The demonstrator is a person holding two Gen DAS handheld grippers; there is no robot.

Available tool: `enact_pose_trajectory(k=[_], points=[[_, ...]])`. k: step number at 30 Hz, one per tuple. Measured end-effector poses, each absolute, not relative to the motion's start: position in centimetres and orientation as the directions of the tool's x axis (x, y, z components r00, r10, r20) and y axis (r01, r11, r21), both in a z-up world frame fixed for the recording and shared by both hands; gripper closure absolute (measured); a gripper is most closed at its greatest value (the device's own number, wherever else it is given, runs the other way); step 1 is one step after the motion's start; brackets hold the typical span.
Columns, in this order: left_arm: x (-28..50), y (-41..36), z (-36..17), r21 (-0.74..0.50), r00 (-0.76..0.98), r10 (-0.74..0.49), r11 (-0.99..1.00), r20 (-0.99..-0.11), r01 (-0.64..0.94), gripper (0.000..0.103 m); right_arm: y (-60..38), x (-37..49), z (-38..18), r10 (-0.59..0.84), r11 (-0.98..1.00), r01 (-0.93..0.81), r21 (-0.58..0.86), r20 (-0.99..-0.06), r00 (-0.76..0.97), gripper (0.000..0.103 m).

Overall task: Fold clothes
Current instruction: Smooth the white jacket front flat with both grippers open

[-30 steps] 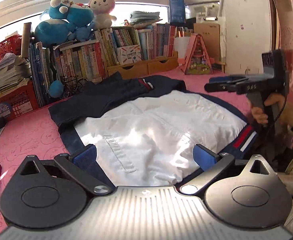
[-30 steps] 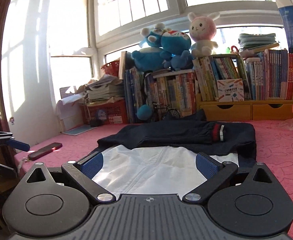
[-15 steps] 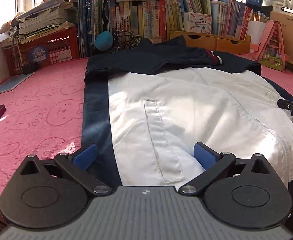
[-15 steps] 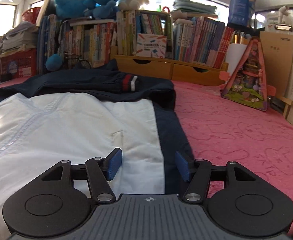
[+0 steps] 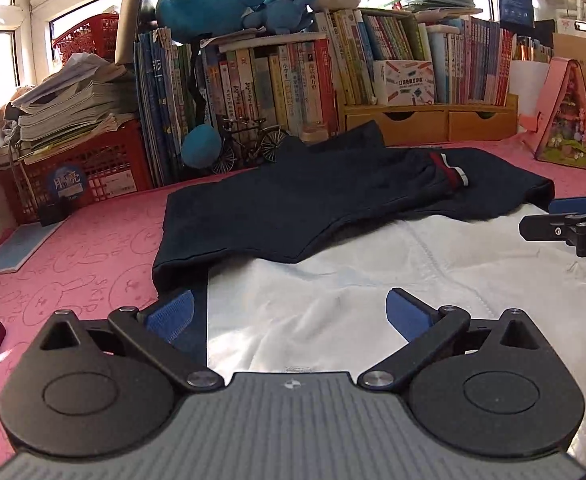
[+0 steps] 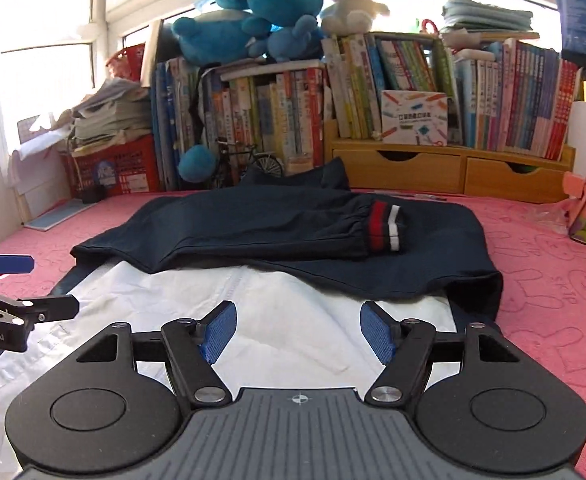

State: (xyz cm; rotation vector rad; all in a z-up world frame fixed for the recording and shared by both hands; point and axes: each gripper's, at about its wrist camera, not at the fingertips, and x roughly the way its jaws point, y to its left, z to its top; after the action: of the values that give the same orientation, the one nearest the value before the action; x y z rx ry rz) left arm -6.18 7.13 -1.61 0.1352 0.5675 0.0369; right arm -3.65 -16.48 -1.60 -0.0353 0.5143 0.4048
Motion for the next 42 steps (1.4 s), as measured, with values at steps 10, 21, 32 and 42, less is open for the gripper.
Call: enact_pose_trajectory(k=[10,21,32,42], points=[[-9.0,13.0,-3.9,0.066,0.749,0.152,0.987,-0.645,-0.144,0.0,-22.0,0.2,-4.9,-0.098,0.972,-0.044,-0.231,-0.568,0.817,0.028],[-11.5,8.1,-0.1,0.005,0.795,-0.071,0.996,-0.602,0.093,0.0,-17.9,-8.1,-2.2,0.43,0.847,-0.525,-0.084,-0.47,0.77,0.029],[-11.5,6.0,-3.3,0.03,0.747,-0.044,0.996,-0.663,0.085,0.0,-15.8,-11.8,-5.0,0.441,0.848,-0.531,-0.003,-0.552,0.708,0.027],[-13.2,6.3,-3.0,0.032,0.74,-0.023,0.998,-0.672,0.06,0.0,-21.0,-14.6,-5.2,0.379,0.887,-0.461,-0.008,-0.557,0.739,0.022]])
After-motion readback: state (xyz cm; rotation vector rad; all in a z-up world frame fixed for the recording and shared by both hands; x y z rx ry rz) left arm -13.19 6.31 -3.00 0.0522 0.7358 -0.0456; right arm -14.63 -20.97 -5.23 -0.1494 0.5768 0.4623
